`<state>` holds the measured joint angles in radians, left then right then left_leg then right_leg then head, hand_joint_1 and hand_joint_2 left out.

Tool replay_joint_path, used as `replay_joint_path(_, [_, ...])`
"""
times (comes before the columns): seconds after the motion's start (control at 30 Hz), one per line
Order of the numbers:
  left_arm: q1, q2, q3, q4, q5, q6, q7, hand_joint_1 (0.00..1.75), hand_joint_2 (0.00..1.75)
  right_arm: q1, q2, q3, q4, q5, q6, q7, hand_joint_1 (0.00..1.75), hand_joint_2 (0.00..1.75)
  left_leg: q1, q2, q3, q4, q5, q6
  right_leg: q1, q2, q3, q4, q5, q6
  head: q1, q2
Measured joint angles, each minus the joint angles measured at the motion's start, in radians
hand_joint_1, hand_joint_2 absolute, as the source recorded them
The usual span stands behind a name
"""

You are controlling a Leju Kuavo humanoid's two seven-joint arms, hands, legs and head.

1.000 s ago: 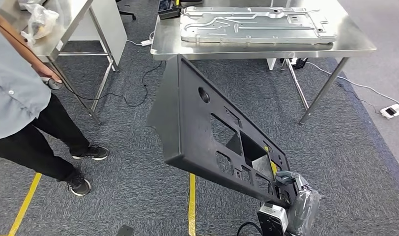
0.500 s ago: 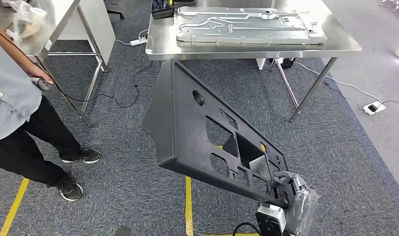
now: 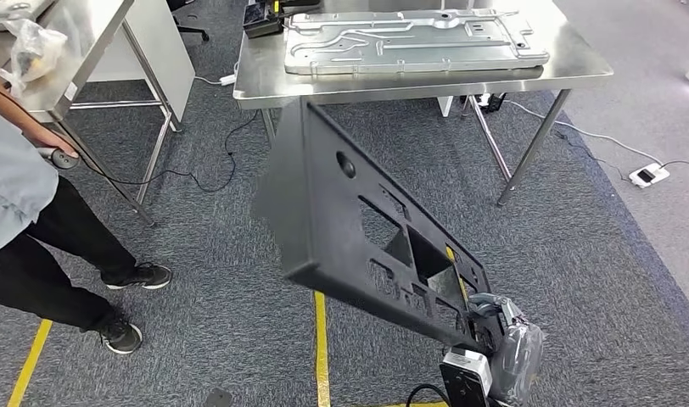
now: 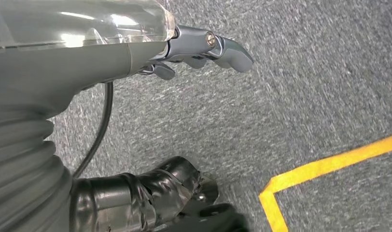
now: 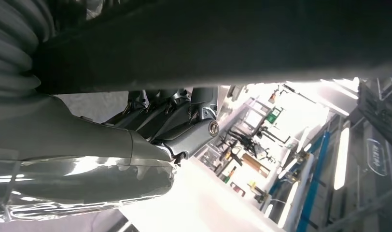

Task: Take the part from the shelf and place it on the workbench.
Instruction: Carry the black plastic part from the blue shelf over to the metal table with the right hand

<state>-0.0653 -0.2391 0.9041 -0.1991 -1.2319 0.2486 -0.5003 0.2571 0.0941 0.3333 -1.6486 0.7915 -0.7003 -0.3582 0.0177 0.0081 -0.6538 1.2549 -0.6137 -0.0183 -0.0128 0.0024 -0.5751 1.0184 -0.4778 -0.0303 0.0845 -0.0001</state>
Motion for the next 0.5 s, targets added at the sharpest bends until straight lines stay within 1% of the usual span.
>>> replay_joint_path(0.03, [0.001,0.000,0.000,0.000,0.000,0.000,0.000,0.00,1.75,-0.001,-0.001,0.002,0.002,-0.002,0.000,0.000,1.75,1.75,0.000,0.000,-0.003,-0.001,0.015,0.001,0.001,0.002,0.000,0.002,-0.001,-0.001,0.000,0.000])
replay_joint_path(0.07, [0.001,0.001,0.000,0.000,0.000,-0.001,0.000,0.00,1.75,-0.001,-0.001,0.003,0.002,-0.001,0.000,0.000,1.75,1.75,0.000,0.000,0.011,-0.036,0.045,0.004,0.002,0.004,0.001,0.003,-0.003,-0.001,0.000,0.000])
replay_joint_path(0.1, [0.001,0.001,0.000,0.000,0.000,-0.001,0.000,0.00,1.75,-0.001,-0.001,0.003,0.003,0.002,0.000,-0.001,1.75,1.75,-0.002,-0.001,0.039,-0.097,0.081,0.010,0.003,0.006,0.003,0.005,-0.005,0.000,0.000,0.000])
replay_joint_path(0.13, [0.001,0.002,0.000,0.000,0.000,-0.001,0.000,0.00,1.75,-0.002,0.000,0.003,0.003,0.005,0.000,-0.002,1.75,1.75,-0.004,-0.003,0.066,-0.159,0.107,0.017,0.006,0.007,0.004,0.006,-0.007,0.003,0.000,0.000])
replay_joint_path(0.17, [0.000,0.003,0.000,0.000,0.000,-0.001,0.001,0.00,1.75,-0.002,0.000,0.003,0.003,0.008,0.000,-0.004,1.75,1.75,-0.006,-0.004,0.088,-0.206,0.122,0.023,0.007,0.009,0.004,0.008,-0.008,0.007,0.000,0.000])
replay_joint_path(0.2, [0.000,0.004,0.000,0.000,-0.001,-0.002,0.001,0.00,1.75,-0.003,0.001,0.003,0.004,0.009,0.000,-0.005,1.75,1.75,-0.009,-0.004,0.100,-0.235,0.127,0.027,0.007,0.009,0.003,0.008,-0.009,0.011,0.000,0.000])
replay_joint_path(0.27, [0.001,0.004,0.000,0.000,-0.001,-0.002,0.003,0.00,1.75,-0.003,0.001,0.003,0.004,0.009,0.000,-0.008,1.75,1.75,-0.010,-0.004,0.104,-0.247,0.125,0.032,0.007,0.010,0.001,0.008,-0.009,0.023,0.000,0.000])
replay_joint_path(0.3, [0.002,0.004,0.000,0.000,-0.002,-0.002,0.003,0.00,1.75,-0.003,0.002,0.003,0.004,0.009,0.000,-0.009,1.75,1.75,-0.008,-0.003,0.106,-0.252,0.128,0.035,0.006,0.009,0.002,0.009,-0.010,0.028,0.000,0.000])
replay_joint_path(0.33, [0.002,0.003,0.000,0.000,-0.002,-0.002,0.004,0.00,1.75,-0.003,0.002,0.003,0.004,0.009,0.000,-0.010,1.75,1.75,-0.005,-0.003,0.110,-0.258,0.132,0.039,0.005,0.008,-0.002,0.020,-0.018,0.034,0.001,0.000])
replay_joint_path(0.37, [0.002,0.003,0.000,0.000,-0.002,-0.002,0.004,0.00,1.75,-0.003,0.002,0.003,0.004,0.009,0.000,-0.011,1.75,1.75,-0.001,-0.002,0.114,-0.265,0.135,0.044,0.005,0.007,-0.015,0.050,-0.037,0.039,0.001,0.000])
replay_joint_path(0.4, [0.002,0.003,0.000,0.000,-0.002,-0.003,0.004,0.00,1.75,-0.003,0.002,0.003,0.004,0.009,0.000,-0.013,1.75,1.75,0.001,0.000,0.116,-0.268,0.136,0.047,0.003,0.006,-0.039,0.100,-0.063,0.044,0.001,0.000])
replay_joint_path(0.43, [0.001,0.003,0.000,0.000,-0.002,-0.005,0.004,0.00,1.75,-0.003,0.002,0.003,0.005,0.008,0.000,-0.014,1.75,1.75,0.001,0.000,0.117,-0.268,0.134,0.050,0.001,0.005,-0.073,0.165,-0.094,0.049,0.001,0.000])
replay_joint_path(0.47, [0.002,0.003,0.000,0.000,-0.002,-0.006,0.004,0.00,1.75,-0.003,0.002,0.003,0.006,0.008,0.000,-0.014,1.75,1.75,0.001,0.001,0.118,-0.268,0.132,0.051,-0.001,0.004,-0.109,0.230,-0.119,0.053,0.001,0.000])
replay_joint_path(0.5, [0.002,0.003,0.000,0.000,-0.002,-0.008,0.004,0.00,1.75,-0.002,0.002,0.003,0.007,0.007,0.000,-0.015,1.75,1.75,0.001,0.001,0.120,-0.267,0.130,0.050,-0.004,0.004,-0.136,0.273,-0.127,0.057,0.001,0.000])
